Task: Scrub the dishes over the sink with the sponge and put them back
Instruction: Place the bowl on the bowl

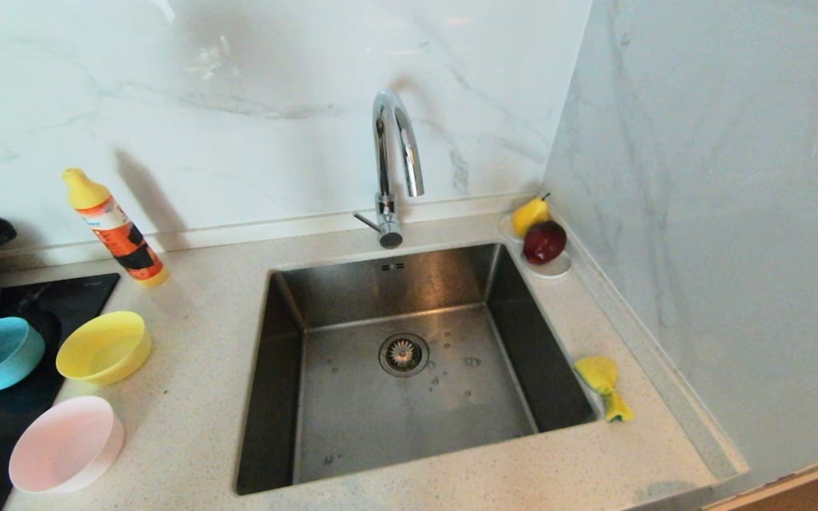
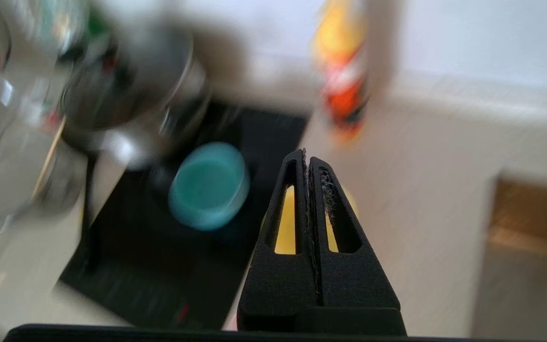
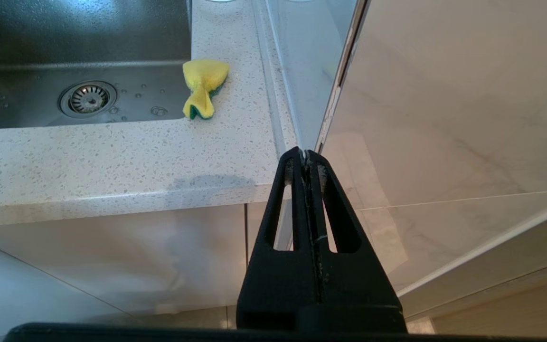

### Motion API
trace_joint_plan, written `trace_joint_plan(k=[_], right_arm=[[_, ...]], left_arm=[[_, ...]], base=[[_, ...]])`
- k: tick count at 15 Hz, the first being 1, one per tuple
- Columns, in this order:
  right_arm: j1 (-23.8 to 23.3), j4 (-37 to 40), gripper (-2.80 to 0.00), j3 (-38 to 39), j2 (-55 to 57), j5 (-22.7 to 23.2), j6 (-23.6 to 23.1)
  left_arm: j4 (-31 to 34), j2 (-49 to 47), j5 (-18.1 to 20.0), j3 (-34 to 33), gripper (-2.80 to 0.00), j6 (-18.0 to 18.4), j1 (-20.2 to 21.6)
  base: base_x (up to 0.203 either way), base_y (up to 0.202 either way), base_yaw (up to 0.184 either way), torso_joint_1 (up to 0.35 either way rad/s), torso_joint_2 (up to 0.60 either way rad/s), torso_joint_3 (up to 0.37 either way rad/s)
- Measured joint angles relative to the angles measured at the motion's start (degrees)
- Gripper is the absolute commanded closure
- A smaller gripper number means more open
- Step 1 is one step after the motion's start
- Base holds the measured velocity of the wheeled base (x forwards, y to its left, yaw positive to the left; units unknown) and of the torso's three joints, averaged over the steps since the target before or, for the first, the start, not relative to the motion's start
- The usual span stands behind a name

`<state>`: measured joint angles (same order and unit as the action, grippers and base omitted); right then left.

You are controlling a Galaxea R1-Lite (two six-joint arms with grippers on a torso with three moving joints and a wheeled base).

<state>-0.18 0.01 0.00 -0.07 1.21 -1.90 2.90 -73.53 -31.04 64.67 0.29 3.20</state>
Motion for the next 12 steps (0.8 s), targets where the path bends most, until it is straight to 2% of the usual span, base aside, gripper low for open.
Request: trace_joint_plan(k=[2, 4, 8, 10, 12], right_arm=[[0.00, -0.01, 0.00, 0.00, 0.00, -0.02, 0.00], [0.00, -0.01, 0.00, 0.00, 0.00, -0.03, 0.00], [0.00, -0.01, 0.00, 0.00, 0.00, -0.01, 0.00], [0.00, -0.01, 0.00, 0.00, 0.00, -0.02, 0.01], [0.00, -0.01, 0.00, 0.00, 0.00, -0.02, 0.00]], left_arm=[[5.55, 3.09, 4.64, -3.26, 0.00, -1.69, 2.27], [8.90, 4.93, 9.17, -6.05, 0.00, -5.35, 5.65], [9.62, 2.21, 18.41, -9.20, 0.00, -8.27, 15.95], [9.58, -1.73, 24.21, -9.51, 0.00, -9.97, 21.70], [9.08, -5.51, 27.76, -9.80, 0.00, -11.93, 25.56]], base=[[0.000, 0.000, 0.000, 0.000, 0.00, 0.000], [0.000, 0.000, 0.000, 0.000, 0.00, 0.000], [0.000, 0.000, 0.000, 0.000, 0.00, 0.000], [0.000, 0.000, 0.000, 0.000, 0.00, 0.000], [0.000, 0.000, 0.000, 0.000, 0.00, 0.000]])
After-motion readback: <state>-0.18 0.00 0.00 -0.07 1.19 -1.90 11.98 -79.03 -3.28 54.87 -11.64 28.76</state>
